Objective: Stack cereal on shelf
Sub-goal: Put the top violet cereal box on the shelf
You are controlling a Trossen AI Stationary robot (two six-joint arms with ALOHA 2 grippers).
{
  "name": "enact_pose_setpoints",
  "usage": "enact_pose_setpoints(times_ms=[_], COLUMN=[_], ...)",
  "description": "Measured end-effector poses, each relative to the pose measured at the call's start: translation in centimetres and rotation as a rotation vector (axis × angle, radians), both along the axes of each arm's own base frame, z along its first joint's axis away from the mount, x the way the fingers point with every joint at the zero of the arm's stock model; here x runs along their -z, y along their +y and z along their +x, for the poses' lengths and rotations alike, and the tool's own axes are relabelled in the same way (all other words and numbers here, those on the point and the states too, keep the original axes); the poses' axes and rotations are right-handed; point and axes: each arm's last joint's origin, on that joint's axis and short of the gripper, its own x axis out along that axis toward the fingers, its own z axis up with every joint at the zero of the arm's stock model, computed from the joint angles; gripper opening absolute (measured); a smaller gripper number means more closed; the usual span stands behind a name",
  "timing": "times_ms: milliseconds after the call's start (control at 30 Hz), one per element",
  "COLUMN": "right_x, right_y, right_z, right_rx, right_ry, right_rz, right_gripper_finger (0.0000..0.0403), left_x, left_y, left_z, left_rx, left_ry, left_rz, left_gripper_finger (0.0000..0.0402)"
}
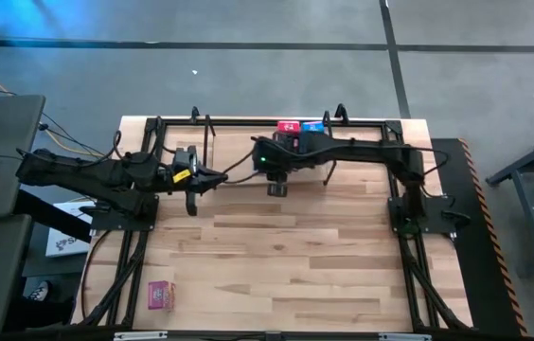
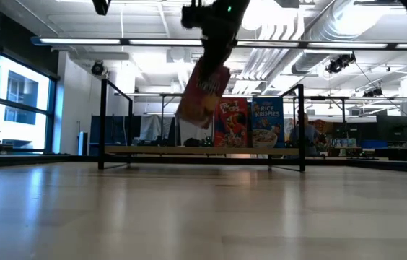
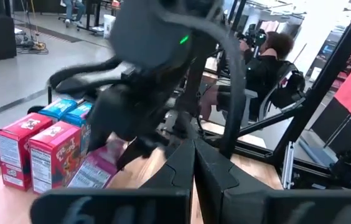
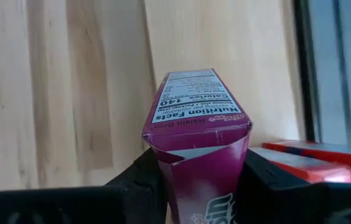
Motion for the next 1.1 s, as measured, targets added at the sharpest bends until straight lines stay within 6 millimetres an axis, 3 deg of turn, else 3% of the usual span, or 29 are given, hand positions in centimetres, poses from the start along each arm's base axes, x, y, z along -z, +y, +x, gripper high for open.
enact_pose_setpoints(times_ms=[233, 1100], right_x=[2.5, 2.5], right_y=[-2.1, -4.4], right_z=[0.7, 0.6], right_rx=[0.01, 0.03], right_ry=[0.07, 0.035], right_rz=[0.096, 0.134], right_gripper_finger=[0.0108, 0.0122], left_x=[0.2, 0.1], left_y=[0.0, 0.1], left_z=[0.1, 0.1], left_rx=[-0.002, -0.06], left_ry=[0.009, 0.006], left_rz=[-0.014, -0.01], left_gripper_finger=[0.0, 0.0])
